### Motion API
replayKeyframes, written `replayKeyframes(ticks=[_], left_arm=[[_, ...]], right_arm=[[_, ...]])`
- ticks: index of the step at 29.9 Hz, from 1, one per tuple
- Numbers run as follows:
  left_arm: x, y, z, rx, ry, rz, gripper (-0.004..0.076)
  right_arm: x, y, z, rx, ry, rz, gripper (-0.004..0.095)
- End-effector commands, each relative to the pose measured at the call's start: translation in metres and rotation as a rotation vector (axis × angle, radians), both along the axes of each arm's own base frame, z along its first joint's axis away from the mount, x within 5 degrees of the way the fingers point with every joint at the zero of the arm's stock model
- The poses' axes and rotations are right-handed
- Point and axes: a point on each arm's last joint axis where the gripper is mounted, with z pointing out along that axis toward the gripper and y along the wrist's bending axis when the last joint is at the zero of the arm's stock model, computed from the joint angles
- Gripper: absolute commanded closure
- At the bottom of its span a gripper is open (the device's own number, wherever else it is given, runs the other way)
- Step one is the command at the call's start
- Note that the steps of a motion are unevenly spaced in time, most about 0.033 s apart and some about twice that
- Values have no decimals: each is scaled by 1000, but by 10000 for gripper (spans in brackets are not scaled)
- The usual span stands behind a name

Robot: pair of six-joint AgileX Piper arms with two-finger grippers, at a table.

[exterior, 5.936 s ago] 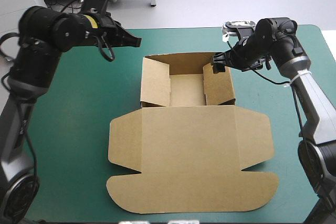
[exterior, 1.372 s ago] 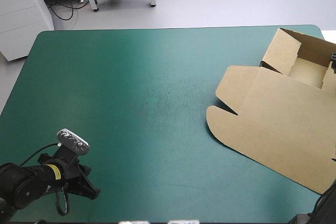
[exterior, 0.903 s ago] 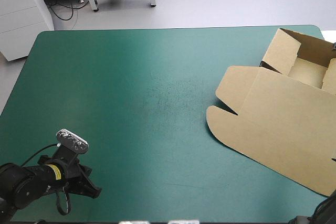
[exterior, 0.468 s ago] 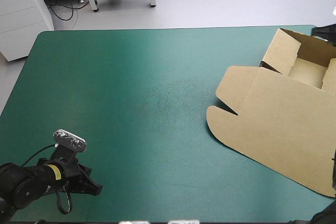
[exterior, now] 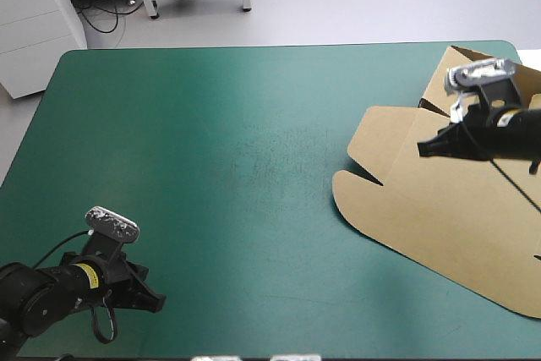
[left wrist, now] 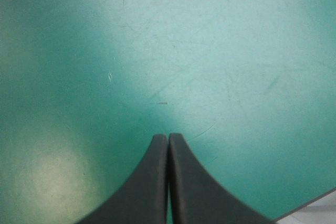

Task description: Fold the box

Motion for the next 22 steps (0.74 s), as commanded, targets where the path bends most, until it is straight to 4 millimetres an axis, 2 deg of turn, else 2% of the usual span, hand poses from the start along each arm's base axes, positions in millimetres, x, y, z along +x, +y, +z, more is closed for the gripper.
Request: replayKeyframes(ticks=[1, 7, 12, 17, 22], left_arm=[[4, -3, 11, -38, -74, -2, 756], [4, -2, 11, -17, -86, -34, 756], [4, -2, 10, -2, -92, -58, 756], [2, -1, -6, 30, -52, -84, 756], [-1, -1, -30, 37, 8, -83, 756]], right_arm=[[-35, 2, -8, 13, -102, 1, 912], [-84, 1, -49, 14, -87, -7, 912], [-111, 1, -77, 15, -69, -8, 912], [-133, 1, -108, 22, -45, -16, 912], [-145, 0, -139, 23, -37, -26, 912]])
